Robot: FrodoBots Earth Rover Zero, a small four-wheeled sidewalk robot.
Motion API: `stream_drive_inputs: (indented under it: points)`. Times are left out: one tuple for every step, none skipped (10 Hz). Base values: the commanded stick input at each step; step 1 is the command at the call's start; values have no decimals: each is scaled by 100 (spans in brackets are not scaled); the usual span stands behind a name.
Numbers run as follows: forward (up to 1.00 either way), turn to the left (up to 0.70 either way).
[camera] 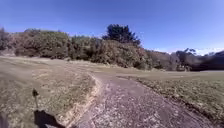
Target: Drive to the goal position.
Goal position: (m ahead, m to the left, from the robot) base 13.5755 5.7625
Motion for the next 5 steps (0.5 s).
stream_drive_inputs:
  points:
    - [70,0]
    - [70,0]
    - [70,0]
    - [70,0]
    - [70,0]
